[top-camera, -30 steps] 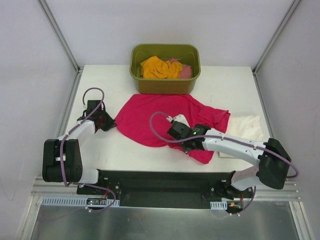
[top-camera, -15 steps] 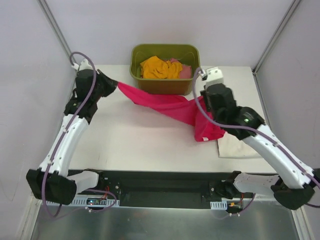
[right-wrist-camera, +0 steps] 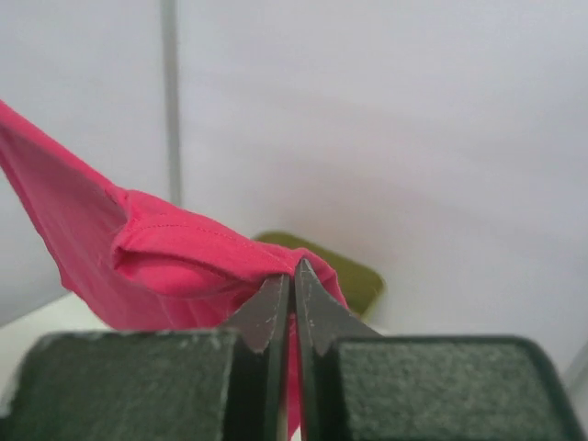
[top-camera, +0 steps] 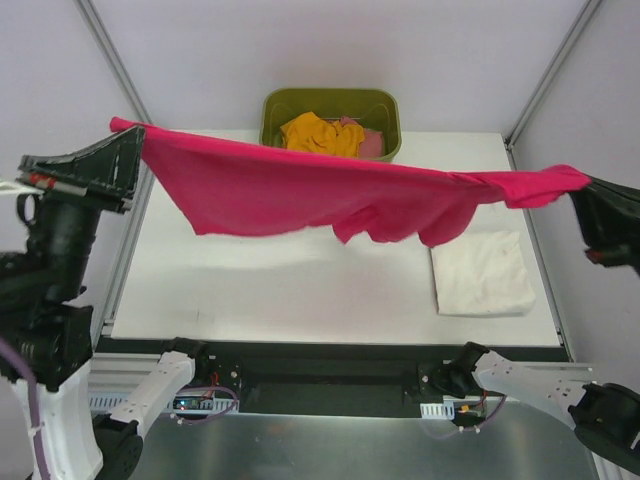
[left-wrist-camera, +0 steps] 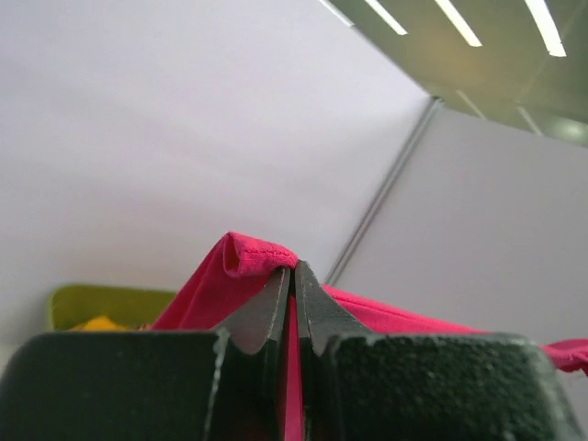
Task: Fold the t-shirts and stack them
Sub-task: Flatten out the tshirt
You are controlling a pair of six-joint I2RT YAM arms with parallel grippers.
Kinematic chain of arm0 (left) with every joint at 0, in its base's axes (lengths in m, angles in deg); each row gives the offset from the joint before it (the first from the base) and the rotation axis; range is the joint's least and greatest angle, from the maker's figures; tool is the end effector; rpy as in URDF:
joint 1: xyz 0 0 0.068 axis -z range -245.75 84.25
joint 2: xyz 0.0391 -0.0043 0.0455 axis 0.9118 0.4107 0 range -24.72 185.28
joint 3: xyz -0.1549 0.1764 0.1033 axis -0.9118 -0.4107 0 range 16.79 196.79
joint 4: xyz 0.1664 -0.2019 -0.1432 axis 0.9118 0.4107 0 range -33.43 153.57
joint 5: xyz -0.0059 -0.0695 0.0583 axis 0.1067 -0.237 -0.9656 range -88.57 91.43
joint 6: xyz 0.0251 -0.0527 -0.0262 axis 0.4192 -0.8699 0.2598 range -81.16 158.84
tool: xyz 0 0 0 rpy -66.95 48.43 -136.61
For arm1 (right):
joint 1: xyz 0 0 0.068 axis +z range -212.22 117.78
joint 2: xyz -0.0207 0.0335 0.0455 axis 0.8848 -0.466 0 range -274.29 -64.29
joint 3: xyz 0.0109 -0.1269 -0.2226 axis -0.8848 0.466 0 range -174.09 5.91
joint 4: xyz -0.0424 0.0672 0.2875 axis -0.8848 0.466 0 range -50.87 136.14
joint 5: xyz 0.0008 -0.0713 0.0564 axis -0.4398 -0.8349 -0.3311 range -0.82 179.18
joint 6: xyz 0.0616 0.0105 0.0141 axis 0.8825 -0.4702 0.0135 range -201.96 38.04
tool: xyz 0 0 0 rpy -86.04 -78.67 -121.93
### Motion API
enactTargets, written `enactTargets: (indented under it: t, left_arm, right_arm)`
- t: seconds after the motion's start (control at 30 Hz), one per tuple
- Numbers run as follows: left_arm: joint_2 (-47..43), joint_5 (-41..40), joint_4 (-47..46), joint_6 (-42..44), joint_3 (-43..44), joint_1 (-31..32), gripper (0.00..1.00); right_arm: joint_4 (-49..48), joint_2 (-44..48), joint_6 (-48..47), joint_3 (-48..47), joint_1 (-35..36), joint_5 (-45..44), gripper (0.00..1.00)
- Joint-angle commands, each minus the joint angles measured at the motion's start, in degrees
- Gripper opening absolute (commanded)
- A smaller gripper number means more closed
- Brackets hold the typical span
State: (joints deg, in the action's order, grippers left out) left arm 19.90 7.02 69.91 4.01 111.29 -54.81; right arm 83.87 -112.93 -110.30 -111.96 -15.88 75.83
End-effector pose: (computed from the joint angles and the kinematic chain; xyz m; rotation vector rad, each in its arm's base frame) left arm 0.0778 -0.0200 0.6163 -0.1075 0.9574 -0.7835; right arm 0.0169 0.0012 0.6364 -0.5257 1.0304 0.1453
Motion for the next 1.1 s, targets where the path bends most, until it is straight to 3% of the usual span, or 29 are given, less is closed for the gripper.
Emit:
enactTargets:
  t: [0.0,0.13,0.23,0.33,0.57,0.63,0.8,0.9,1.07]
  left_arm:
    - [-1.37,6.1,-0.51,2.66,4.64,0.05,0.0]
    - [-2.08,6.28,-0.51,2.92,5.96,-0.13,0.0]
    - [-0.68,6.02,-0.51,3.45,5.79,-0.3,0.0]
    - [1.25,3.74,-0.34,4.24,3.86,-0.3,0.0]
    - [8.54,-10.58,-0.34,7.32,-8.7,-0.3,0.0]
    - [13.9,-14.36,-0.25,7.67,-13.26,-0.3,0.0]
    - [30.3,-17.02,-0.77,5.92,-20.92,-1.53,0.0]
    - [42.5,-15.08,-1.65,6.44,-19.8,-3.03,0.0]
    - [59.07,-7.36,-1.65,5.04,-12.51,-5.22,0.0]
  right_arm:
    - [5.72,-1.89,-0.31,-6.41,-0.03,15.6,0.01]
    - [3.61,-1.81,-0.49,-6.15,-0.03,17.83,0.01]
    - [1.95,-2.86,-2.07,-6.06,-0.03,13.71,0.01]
    - [0.63,-5.14,-4.44,-5.1,-0.12,4.23,0.01]
    - [-9.38,-11.9,-14.2,13.78,-1.6,-25.11,0.01]
    - [-10.01,-16.21,-12.63,18.44,-7.63,-24.11,0.01]
    - [-10.89,-28.68,-4.1,27.15,-18.04,-9.87,0.01]
    - [-12.82,-37.29,-1.64,29.27,-20.15,-6.18,0.02]
    - [-11.51,-51.34,-0.58,23.75,-21.91,-3.79,0.01]
